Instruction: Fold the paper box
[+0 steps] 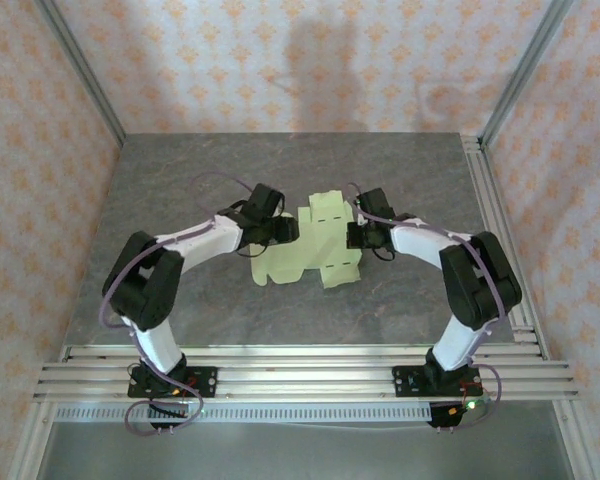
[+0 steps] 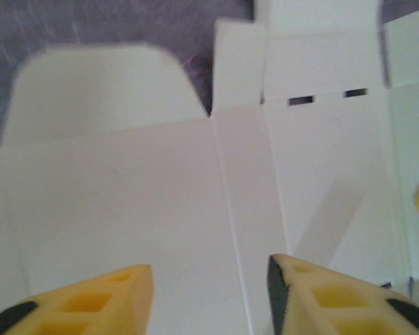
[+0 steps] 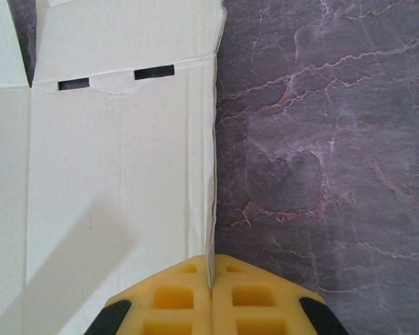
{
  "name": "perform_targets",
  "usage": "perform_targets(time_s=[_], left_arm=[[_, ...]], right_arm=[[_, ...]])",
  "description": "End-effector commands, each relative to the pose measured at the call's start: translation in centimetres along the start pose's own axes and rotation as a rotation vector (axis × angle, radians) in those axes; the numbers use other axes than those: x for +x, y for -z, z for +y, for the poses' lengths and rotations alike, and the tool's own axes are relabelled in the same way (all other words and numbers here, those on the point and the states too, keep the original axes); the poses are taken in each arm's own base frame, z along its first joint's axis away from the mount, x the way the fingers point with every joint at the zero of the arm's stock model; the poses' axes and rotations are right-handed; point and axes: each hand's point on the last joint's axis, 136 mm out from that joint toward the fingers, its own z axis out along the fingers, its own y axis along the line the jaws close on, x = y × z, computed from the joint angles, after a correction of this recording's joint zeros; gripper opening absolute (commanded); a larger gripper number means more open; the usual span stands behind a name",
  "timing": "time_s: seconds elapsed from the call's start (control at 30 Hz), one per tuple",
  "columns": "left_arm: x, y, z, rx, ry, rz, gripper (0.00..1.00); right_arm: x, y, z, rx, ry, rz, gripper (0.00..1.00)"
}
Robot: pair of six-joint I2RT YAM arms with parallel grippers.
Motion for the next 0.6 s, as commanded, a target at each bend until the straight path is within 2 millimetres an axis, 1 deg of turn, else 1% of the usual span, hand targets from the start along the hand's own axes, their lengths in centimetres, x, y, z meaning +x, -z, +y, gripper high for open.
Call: perform_targets(time_s=[0.0, 0.13, 0.2, 0.23, 0.3, 0.33, 0.5, 0.57], left_arm=[[-0.9, 1.8, 1.0, -0.047, -0.010, -0.067, 0.60], [-1.7, 2.3, 1.4, -0.023, 0.025, -0.095, 0.78], [-2.4, 2.1, 1.7, -0.008, 0.050, -0.104, 0.84], [-2.8, 1.9, 1.9, 0.003, 0.064, -0.102, 0.90], [-3.8, 1.6, 1.6, 0.035, 0.078, -0.100, 0.94], [-4.3, 1.4, 1.6, 0.043, 0.081, -0.098, 0.99], [-6.6, 0.5, 0.8, 0.067, 0.054, -0.086, 1.00], [-7.3, 0.4, 0.5, 0.064, -0.003, -0.079, 0.98]], right_arm=[[-1.1, 1.0, 0.0, 0.025, 0.085, -0.081, 0.00], [-1.5, 1.4, 0.1, 0.036, 0.120, -0.131, 0.00], [-1.7, 1.6, 0.4, 0.031, 0.136, -0.158, 0.00], [-1.9, 1.8, 0.5, 0.030, 0.145, -0.176, 0.00], [-2.1, 2.1, 0.9, 0.021, 0.169, -0.206, 0.00], [-2.2, 2.3, 1.1, 0.016, 0.182, -0.222, 0.00], [-2.2, 3.0, 2.7, -0.042, 0.263, -0.286, 0.00], [-2.0, 3.3, 3.1, -0.050, 0.284, -0.306, 0.00]])
